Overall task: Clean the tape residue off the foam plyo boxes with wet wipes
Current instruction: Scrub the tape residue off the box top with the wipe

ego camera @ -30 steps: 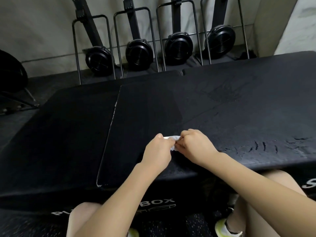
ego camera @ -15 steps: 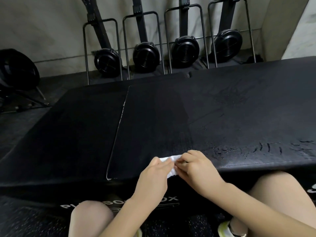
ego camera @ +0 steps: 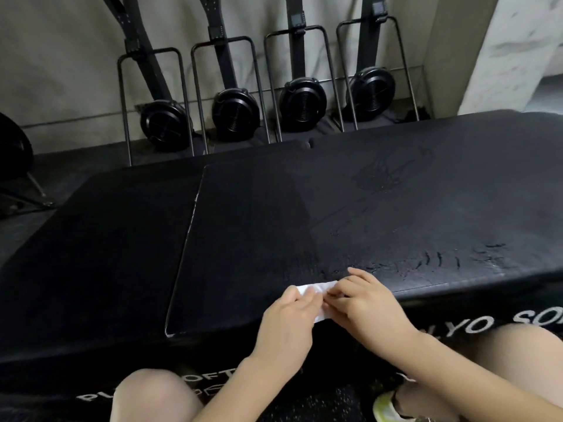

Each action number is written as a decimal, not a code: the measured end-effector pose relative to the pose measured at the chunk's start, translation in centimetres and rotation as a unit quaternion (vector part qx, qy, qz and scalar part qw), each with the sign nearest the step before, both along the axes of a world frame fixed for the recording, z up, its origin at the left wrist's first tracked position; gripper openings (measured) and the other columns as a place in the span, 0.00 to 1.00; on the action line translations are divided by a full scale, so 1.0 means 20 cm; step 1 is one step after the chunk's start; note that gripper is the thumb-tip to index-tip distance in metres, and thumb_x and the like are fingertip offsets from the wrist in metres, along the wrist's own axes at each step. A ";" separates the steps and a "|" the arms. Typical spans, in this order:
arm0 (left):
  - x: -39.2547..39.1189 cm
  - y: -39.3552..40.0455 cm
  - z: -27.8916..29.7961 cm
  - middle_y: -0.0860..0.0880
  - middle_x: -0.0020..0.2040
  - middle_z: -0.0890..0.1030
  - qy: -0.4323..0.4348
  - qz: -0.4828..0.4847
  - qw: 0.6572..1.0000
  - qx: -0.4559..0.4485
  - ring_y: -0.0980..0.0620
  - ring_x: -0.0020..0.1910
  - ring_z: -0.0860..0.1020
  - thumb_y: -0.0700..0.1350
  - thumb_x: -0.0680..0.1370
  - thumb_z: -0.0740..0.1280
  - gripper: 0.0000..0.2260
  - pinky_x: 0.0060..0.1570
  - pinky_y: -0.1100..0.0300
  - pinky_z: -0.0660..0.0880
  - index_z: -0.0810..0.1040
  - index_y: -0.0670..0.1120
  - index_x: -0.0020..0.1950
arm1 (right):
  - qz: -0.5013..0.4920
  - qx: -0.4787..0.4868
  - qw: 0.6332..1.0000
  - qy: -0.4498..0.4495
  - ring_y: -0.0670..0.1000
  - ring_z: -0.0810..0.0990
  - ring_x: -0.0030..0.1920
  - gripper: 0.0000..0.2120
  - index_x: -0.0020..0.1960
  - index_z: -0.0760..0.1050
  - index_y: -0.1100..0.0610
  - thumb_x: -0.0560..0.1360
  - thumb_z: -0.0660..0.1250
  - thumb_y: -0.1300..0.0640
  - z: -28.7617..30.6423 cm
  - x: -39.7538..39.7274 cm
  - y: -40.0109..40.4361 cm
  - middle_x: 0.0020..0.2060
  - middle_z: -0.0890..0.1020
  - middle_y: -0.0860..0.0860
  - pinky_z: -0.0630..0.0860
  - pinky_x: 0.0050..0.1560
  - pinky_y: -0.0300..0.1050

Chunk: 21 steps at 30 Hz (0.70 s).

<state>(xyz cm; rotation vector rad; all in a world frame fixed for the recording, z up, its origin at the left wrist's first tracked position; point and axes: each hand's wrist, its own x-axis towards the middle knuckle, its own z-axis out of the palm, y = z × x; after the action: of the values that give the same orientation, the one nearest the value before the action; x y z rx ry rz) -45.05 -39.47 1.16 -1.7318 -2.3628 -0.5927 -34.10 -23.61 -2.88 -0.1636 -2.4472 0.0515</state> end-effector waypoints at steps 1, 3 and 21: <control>0.03 0.05 0.00 0.58 0.40 0.72 0.012 -0.008 1.000 -0.011 0.59 0.34 0.71 0.40 0.60 0.80 0.20 0.25 0.66 0.71 0.84 0.50 0.51 | -0.008 0.003 1.000 -0.006 0.48 0.80 0.40 0.10 0.42 0.85 0.51 0.77 0.68 0.50 0.01 0.05 0.04 0.38 0.79 0.44 0.70 0.69 0.48; 0.09 0.12 -0.02 0.58 0.45 0.78 0.027 -0.018 0.999 -0.025 0.56 0.37 0.75 0.41 0.60 0.80 0.20 0.27 0.65 0.73 0.84 0.50 0.50 | -0.023 0.000 1.000 -0.018 0.49 0.80 0.40 0.12 0.43 0.86 0.52 0.77 0.66 0.49 0.01 0.13 0.10 0.39 0.80 0.44 0.70 0.68 0.48; -0.38 0.66 0.03 0.55 0.45 0.69 -0.097 0.053 0.991 -0.074 0.56 0.42 0.72 0.41 0.78 0.63 0.13 0.39 0.56 0.78 0.76 0.52 0.61 | -0.021 -0.077 0.996 -0.045 0.53 0.73 0.35 0.10 0.36 0.83 0.56 0.75 0.69 0.56 0.02 -0.43 0.58 0.34 0.76 0.49 0.72 0.54 0.44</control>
<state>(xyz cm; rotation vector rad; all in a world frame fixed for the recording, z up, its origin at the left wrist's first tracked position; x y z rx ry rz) -52.62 -26.30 1.77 -1.6596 -2.6769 -0.6083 -42.66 -12.00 -2.57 -0.2904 -2.5287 0.2207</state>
